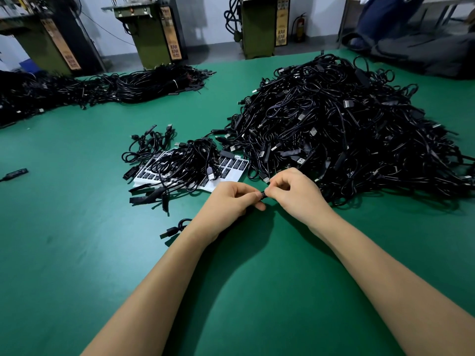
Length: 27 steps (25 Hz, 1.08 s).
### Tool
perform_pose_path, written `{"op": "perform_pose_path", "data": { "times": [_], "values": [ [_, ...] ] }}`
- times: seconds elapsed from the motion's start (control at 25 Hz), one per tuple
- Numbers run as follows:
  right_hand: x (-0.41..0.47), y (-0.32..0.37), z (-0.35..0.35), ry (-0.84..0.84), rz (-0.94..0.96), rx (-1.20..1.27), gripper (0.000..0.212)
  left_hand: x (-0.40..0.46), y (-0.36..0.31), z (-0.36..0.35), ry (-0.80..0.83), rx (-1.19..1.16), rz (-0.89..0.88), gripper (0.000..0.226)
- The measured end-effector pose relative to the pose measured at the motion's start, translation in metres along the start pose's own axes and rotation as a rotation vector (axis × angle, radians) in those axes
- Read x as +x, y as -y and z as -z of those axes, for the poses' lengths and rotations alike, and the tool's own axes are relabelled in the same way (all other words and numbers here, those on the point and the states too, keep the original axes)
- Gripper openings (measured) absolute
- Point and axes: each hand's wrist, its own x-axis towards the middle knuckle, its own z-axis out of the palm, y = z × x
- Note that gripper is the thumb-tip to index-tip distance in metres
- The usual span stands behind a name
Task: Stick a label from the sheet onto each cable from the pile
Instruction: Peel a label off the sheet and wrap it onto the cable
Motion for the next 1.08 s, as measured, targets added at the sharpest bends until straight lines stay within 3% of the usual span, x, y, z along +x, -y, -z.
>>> {"op": "perform_pose_path", "data": {
  "times": [0.4, 0.56, 0.8, 0.96, 1.08],
  "values": [
    [-0.0057, 0.0021, -0.0021, -0.035, 0.116, -0.156, 0.011, -0.0001, -0.0024, 0.0002, -0.018, 0.002, 0.029, 0.025],
    [-0.0066, 0.0008, 0.0004, -0.055, 0.079, -0.052, 0.027, 0.0005, -0.0019, -0.0007, -0.037, -0.037, 0.032, 0.021],
    [-0.0013, -0.0019, 0.0016, -0.071, 0.011, 0.208, 0.007, 0.0011, -0.0009, -0.0013, -0.064, -0.098, 0.016, 0.020],
    [-0.0038, -0.0047, -0.0042, -0.057, 0.106, 0.083, 0.019, 0.0001, -0.0015, -0.0015, -0.056, -0.079, -0.008, 0.023],
    [-0.0031, -0.0036, -0.0028, 0.003, 0.124, 0.147, 0.011, 0.0002, -0.0019, -0.0017, -0.054, -0.066, -0.013, 0.023]
  ]
}}
